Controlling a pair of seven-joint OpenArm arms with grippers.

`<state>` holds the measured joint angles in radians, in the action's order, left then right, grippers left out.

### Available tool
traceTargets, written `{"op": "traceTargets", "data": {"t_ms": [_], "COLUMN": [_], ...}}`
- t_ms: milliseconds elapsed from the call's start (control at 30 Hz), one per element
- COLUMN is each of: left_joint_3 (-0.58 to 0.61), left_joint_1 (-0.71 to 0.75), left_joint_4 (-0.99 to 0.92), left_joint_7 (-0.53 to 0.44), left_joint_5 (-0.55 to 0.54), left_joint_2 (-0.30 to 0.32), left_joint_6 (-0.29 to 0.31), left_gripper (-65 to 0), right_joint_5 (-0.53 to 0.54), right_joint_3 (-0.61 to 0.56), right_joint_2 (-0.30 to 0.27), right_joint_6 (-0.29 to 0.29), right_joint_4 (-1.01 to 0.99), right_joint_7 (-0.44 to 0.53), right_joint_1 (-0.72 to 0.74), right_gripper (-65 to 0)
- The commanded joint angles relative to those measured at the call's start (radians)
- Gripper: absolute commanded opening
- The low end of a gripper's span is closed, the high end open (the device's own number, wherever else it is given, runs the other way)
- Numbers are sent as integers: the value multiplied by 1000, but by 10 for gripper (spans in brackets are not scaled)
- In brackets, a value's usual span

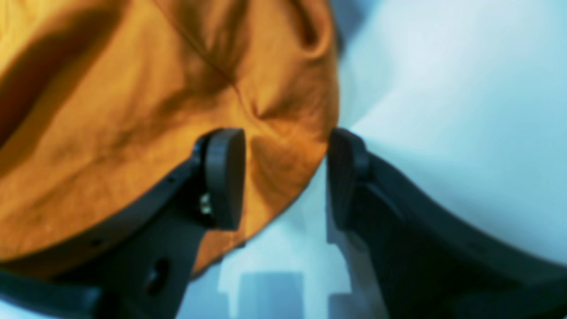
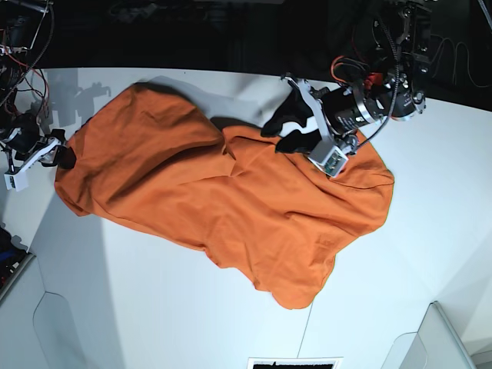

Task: Layout the t-shirt on the table in an organized manner, then fold the t-shirt properly
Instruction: 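Grasp the t-shirt ends with both grippers and stretch them apart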

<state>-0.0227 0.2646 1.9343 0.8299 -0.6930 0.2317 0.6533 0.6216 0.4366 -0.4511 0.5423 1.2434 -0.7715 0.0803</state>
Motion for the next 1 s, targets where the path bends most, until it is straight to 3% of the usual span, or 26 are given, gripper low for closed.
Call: {"op": "traceTargets", "data": {"t_ms": [0, 133, 300, 533, 667, 967], "left_joint_3": [-36, -136, -144, -140, -140, -140], "left_joint_1": [-15, -47, -113, -235, -284, -337], "left_joint_4": [16, -6, -166, -503, -602, -634], "left_joint_7": [-51, -127, -137, -179, -192, -230], "left_joint_5": [-19, 26, 39, 109, 111, 206], "left_joint_2": [4, 5, 4, 22, 61, 170], "left_joint_6": [10, 10, 10, 10, 10, 10], "left_gripper": [-369, -369, -369, -369, -369, -369], "right_joint_5": [13, 7, 6, -38, -38, -13], "right_joint_3": [6, 6, -8, -64, -71, -61], "right_joint_2": [-20, 8, 42, 49, 49, -19], "right_joint_6": [4, 4, 4, 4, 5, 5], "right_joint_4": [5, 3, 3, 3, 4, 10], "right_joint_7": [31, 50, 50, 65, 87, 71], "right_joint_1": [16, 17, 19, 30, 47, 144], "right_gripper": [-351, -367, -498, -514, -650, -650]}}
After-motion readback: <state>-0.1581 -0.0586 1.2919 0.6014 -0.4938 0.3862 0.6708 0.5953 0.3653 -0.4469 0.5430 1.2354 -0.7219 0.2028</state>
